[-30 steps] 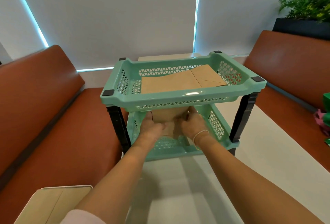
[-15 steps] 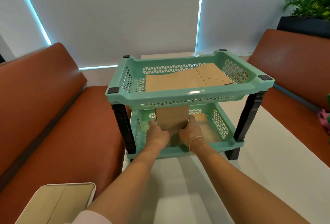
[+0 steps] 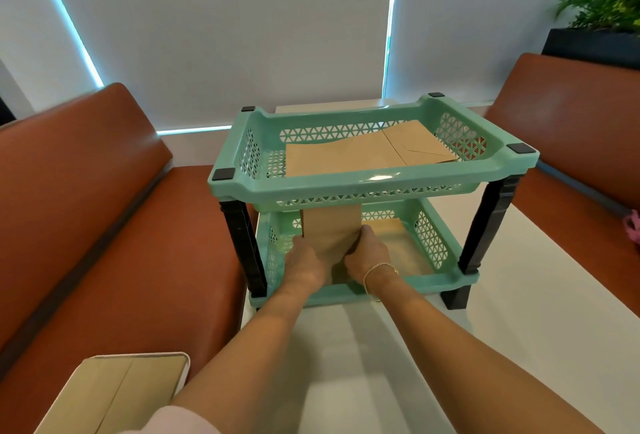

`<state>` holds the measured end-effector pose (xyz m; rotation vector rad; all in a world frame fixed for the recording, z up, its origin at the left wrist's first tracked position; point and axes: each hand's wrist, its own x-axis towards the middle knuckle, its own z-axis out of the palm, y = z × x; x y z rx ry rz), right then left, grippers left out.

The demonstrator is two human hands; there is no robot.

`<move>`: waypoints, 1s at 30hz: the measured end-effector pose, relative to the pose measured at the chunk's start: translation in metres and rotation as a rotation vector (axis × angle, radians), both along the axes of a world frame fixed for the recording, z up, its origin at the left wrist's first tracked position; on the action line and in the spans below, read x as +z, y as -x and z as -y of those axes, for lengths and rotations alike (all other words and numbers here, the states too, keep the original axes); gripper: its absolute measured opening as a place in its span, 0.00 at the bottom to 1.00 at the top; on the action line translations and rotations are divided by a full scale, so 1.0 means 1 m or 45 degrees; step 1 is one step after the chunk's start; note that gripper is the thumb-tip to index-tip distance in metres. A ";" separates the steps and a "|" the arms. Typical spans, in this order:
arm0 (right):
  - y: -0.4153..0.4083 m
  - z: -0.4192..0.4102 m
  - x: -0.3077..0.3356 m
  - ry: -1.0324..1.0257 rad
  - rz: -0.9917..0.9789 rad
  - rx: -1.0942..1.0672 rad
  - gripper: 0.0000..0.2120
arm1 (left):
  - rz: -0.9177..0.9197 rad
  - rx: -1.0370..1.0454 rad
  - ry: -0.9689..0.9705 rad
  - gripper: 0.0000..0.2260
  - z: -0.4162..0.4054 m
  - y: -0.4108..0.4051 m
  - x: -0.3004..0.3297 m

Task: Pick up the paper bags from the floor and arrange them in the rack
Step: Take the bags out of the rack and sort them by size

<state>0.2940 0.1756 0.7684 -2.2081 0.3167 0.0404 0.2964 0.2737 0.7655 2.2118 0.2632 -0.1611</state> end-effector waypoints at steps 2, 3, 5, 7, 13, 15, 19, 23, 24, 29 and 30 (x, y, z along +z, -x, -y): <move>-0.003 0.000 0.001 0.024 0.027 -0.016 0.15 | 0.069 0.015 -0.041 0.19 0.001 0.000 0.002; -0.005 0.000 0.002 0.026 0.050 -0.028 0.14 | 0.113 0.042 -0.055 0.18 0.002 -0.001 0.003; -0.008 -0.003 0.002 0.033 0.080 -0.045 0.14 | 0.164 0.100 -0.060 0.17 0.001 -0.003 0.002; -0.009 -0.005 0.000 0.062 0.056 -0.034 0.13 | 0.124 0.115 -0.078 0.17 0.000 -0.005 -0.003; -0.009 -0.003 -0.001 0.209 -0.059 0.068 0.14 | -0.092 0.017 -0.229 0.15 -0.007 -0.013 -0.008; -0.009 -0.002 0.003 0.297 -0.055 0.106 0.13 | -0.084 -0.013 -0.289 0.13 -0.009 -0.014 -0.006; -0.013 0.001 0.010 0.491 -0.079 0.144 0.13 | -0.104 -0.063 -0.412 0.12 -0.012 -0.015 0.002; -0.014 -0.001 0.010 0.650 -0.137 0.208 0.13 | -0.148 -0.016 -0.493 0.12 -0.011 -0.015 0.003; -0.013 -0.002 0.009 0.670 -0.146 0.226 0.13 | -0.157 0.001 -0.503 0.12 -0.011 -0.014 0.003; -0.012 -0.005 0.001 0.747 -0.159 0.270 0.13 | -0.171 0.057 -0.542 0.15 -0.012 -0.013 -0.004; -0.013 -0.005 0.001 0.752 -0.159 0.274 0.13 | -0.172 0.065 -0.540 0.15 -0.012 -0.014 -0.005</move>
